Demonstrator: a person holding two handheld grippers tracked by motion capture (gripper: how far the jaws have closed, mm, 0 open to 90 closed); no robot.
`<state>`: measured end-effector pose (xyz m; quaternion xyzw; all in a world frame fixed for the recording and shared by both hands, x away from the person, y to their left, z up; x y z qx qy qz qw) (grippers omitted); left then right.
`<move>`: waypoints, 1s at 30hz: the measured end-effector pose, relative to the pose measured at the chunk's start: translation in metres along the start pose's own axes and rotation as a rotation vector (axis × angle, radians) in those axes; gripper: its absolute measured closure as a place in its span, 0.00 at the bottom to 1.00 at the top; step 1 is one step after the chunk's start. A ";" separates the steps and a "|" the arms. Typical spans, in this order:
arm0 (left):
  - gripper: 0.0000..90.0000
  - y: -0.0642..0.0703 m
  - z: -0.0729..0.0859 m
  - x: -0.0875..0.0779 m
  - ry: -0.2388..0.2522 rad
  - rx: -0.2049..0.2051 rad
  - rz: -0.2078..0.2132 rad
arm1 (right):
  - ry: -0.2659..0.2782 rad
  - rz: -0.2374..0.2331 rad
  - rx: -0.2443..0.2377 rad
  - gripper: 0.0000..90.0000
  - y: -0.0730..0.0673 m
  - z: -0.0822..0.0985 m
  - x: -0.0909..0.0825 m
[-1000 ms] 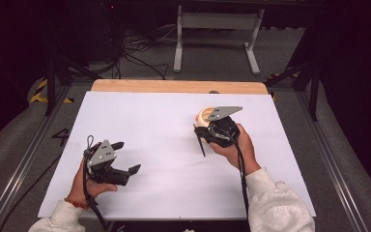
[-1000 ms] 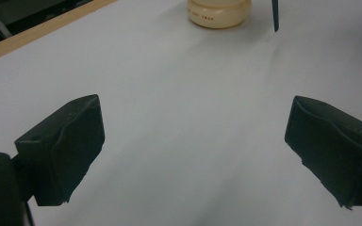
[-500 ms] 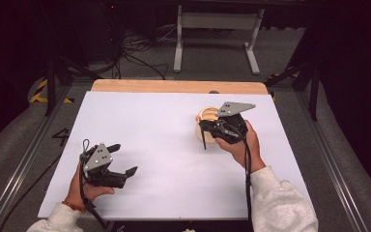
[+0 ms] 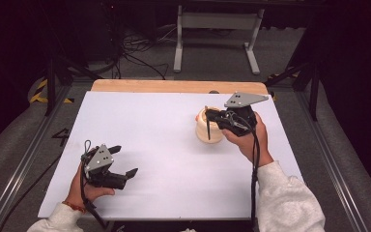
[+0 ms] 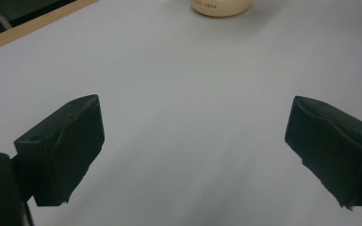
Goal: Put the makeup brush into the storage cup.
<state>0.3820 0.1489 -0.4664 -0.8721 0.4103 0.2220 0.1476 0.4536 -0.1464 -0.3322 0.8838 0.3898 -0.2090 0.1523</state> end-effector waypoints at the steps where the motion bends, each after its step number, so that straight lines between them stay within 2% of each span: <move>1: 0.07 0.000 0.000 0.000 0.001 -0.002 0.000 | 0.001 -0.001 -0.002 0.94 0.000 -0.001 -0.001; 13: 0.07 0.000 0.000 -0.001 0.005 -0.003 0.005 | 0.039 0.001 0.003 0.94 0.003 -0.016 -0.004; 21: 0.07 0.000 0.000 -0.002 0.005 -0.005 0.009 | 0.062 0.034 -0.012 0.94 0.009 -0.028 -0.013; 30: 0.06 -0.001 0.001 -0.001 -0.005 -0.005 0.003 | 0.081 0.065 0.000 0.94 0.022 -0.036 -0.017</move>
Point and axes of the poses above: each handheld gripper's, and its own axes: x roughly forward along the jaws, z roughly out of its underside, y roughly to its right, the point moved 8 cm from there along x, roughly forward along the jaws
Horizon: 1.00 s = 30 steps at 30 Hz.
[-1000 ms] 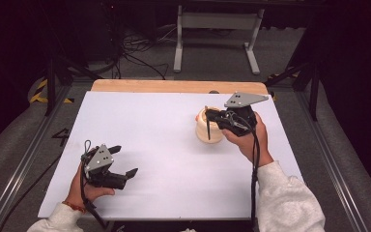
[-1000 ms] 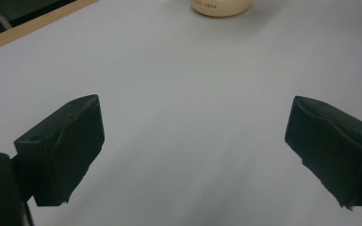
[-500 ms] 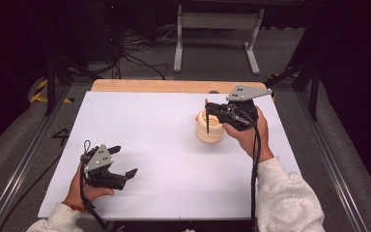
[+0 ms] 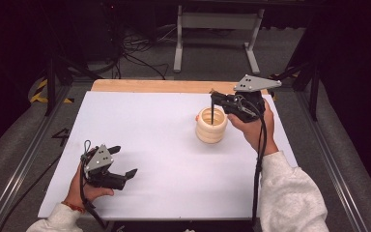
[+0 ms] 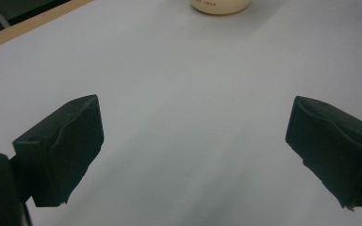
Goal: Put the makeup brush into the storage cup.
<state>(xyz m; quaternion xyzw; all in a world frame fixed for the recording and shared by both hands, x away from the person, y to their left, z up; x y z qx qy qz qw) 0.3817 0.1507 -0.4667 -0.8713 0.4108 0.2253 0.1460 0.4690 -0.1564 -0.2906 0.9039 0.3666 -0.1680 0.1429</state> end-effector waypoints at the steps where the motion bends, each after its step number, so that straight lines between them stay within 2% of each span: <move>1: 0.06 0.000 0.000 0.000 -0.002 0.000 -0.001 | 0.000 0.000 -0.002 0.94 0.001 -0.001 0.000; 14: 0.06 -0.002 0.000 -0.001 0.007 0.000 -0.005 | 0.012 0.024 0.015 0.94 0.014 -0.002 0.007; 30: 0.06 -0.003 0.002 0.000 0.003 0.000 -0.006 | 0.008 0.056 0.040 0.94 0.028 0.006 0.018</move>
Point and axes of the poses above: each handheld gripper's, and its own axes: x roughly forward along the jaws, z roughly out of its underside, y roughly to its right, the point moved 8 cm from there along x, roughly forward along the jaws
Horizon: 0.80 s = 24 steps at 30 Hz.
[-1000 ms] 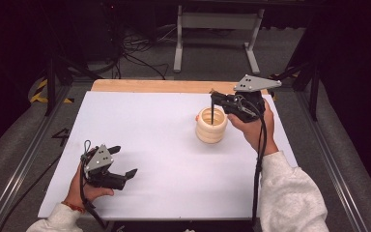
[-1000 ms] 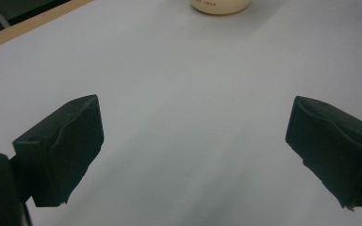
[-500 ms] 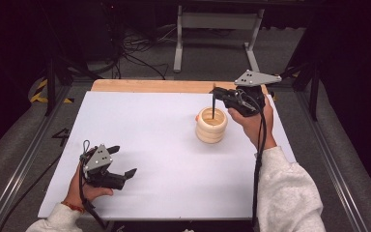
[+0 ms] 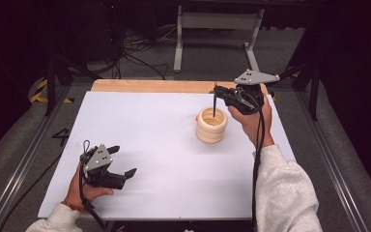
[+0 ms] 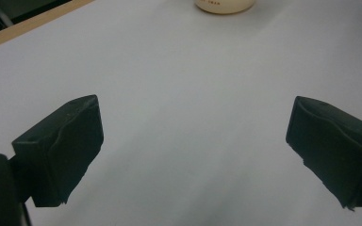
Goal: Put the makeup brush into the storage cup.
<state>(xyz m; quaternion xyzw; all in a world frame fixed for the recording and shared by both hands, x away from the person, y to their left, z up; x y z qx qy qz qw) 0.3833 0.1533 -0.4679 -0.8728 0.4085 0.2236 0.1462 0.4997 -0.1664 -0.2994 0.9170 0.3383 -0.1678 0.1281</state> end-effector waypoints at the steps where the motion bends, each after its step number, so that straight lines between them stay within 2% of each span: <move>1: 0.06 0.000 0.000 0.000 0.003 -0.001 -0.001 | -0.002 0.000 0.003 0.94 0.001 0.002 0.003; 4: 0.06 0.000 0.000 -0.001 0.001 -0.001 -0.003 | -0.011 0.004 -0.001 0.94 0.002 0.005 0.007; 15: 0.06 -0.001 0.002 -0.002 -0.004 0.001 -0.001 | -0.031 0.006 0.037 0.94 0.007 0.026 0.022; 24: 0.06 -0.001 0.002 -0.001 -0.002 -0.002 -0.002 | -0.048 0.005 0.044 0.94 0.008 0.040 0.030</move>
Point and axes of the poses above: each handheld gripper's, and its own axes: x roughly forward along the jaws, z roughly out of its underside, y roughly to its right, the point moved 8 cm from there along x, roughly forward along the jaws
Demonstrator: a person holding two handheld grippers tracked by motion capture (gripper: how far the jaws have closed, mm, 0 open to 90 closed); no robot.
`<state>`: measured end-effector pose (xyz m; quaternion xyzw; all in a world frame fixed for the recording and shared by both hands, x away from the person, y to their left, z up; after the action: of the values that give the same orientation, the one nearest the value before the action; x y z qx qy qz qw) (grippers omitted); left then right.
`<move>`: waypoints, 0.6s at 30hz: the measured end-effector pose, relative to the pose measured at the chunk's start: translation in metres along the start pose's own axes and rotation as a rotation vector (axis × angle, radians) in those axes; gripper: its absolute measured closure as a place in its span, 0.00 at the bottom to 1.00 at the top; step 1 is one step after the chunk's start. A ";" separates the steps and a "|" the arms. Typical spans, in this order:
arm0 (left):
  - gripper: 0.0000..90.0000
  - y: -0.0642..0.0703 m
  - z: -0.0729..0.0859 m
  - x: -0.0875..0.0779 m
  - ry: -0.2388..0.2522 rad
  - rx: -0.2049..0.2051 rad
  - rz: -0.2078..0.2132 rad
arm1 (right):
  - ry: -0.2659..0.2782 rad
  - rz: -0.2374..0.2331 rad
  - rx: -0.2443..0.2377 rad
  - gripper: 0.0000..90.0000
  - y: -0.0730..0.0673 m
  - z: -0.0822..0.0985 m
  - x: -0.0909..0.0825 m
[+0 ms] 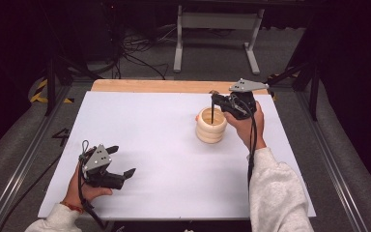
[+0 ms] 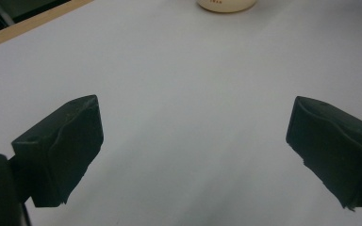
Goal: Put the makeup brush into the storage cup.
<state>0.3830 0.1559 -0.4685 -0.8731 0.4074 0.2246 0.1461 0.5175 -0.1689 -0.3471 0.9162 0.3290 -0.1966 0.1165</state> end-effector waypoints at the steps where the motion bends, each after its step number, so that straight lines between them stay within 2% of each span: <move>1: 0.06 0.000 0.000 0.000 -0.001 0.000 0.001 | 0.001 -0.003 0.006 0.94 0.000 0.001 0.001; 18: 0.06 0.001 0.001 0.002 -0.011 0.004 0.002 | -0.021 -0.005 0.020 0.94 0.002 0.020 0.008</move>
<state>0.3833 0.1546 -0.4702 -0.8711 0.4077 0.2288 0.1501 0.5186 -0.1727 -0.3687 0.9144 0.3280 -0.2101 0.1102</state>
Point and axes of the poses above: each handheld gripper's, and its own axes: x roughly forward along the jaws, z roughly out of its underside, y roughly to its right, the point moved 8 cm from there along x, roughly forward along the jaws
